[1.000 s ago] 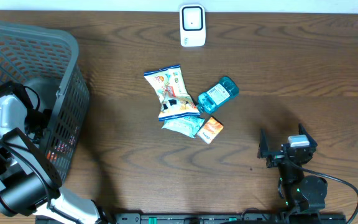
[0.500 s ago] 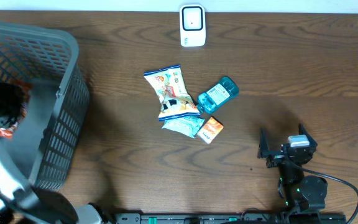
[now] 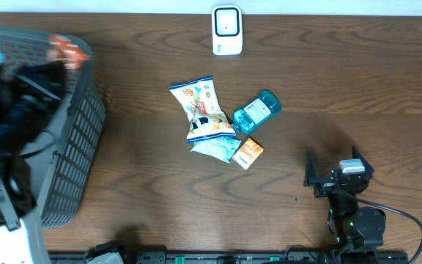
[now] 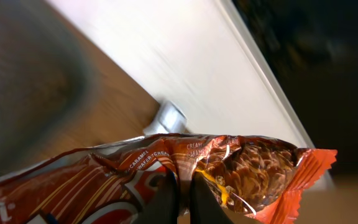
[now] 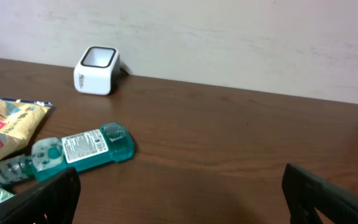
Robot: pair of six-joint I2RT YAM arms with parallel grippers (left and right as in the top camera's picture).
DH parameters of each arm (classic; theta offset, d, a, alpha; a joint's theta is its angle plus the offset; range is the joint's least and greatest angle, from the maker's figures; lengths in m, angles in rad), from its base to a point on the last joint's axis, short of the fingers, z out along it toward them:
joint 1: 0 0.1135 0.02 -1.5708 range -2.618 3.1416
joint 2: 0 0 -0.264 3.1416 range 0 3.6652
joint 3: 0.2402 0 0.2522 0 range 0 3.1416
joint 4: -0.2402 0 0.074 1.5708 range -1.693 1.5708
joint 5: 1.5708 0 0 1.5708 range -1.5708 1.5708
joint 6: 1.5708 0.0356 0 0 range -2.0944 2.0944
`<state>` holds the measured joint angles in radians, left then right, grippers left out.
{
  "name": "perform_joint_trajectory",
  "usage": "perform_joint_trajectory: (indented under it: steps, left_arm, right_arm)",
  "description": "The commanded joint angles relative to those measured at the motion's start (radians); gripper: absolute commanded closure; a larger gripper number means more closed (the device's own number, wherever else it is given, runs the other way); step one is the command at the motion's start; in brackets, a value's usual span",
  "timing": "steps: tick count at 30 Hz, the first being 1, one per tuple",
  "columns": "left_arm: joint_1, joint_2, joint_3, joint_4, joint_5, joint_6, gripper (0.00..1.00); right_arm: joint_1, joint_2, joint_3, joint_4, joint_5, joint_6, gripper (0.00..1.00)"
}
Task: Scan the item barcode
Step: 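Carry the 'TOP' bar out and drop it beside the mouthwash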
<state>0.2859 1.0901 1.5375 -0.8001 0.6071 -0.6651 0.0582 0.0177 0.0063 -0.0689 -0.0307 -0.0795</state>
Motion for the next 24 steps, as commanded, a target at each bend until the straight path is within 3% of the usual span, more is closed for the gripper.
perform_joint_trajectory:
  steps: [1,5,11,18,24]
  left_arm:
    - [-0.248,0.028,0.001,-0.001,-0.143,0.040,0.93]
    - [-0.510,0.119,-0.015,0.004,-0.380,0.008,0.93]
    - [-0.785,0.418,-0.015,0.178,-0.399,-0.111,0.93]
    - [-0.922,0.749,-0.015,0.381,-0.398,-0.433,0.93]
    - [-0.997,0.888,-0.015,0.439,-0.398,-0.502,0.92]
  right_arm:
    - [-0.008,-0.003,-0.001,-0.003,-0.005,0.015,0.01]
    - [-0.008,-0.003,-0.001,-0.003,-0.005,0.015,0.01]
    - [-0.008,-0.003,-0.001,-0.003,-0.005,0.015,0.01]
    - [-0.008,-0.003,-0.001,-0.003,-0.005,0.015,0.01]
    - [-0.008,-0.003,-0.001,-0.003,-0.005,0.015,0.01]
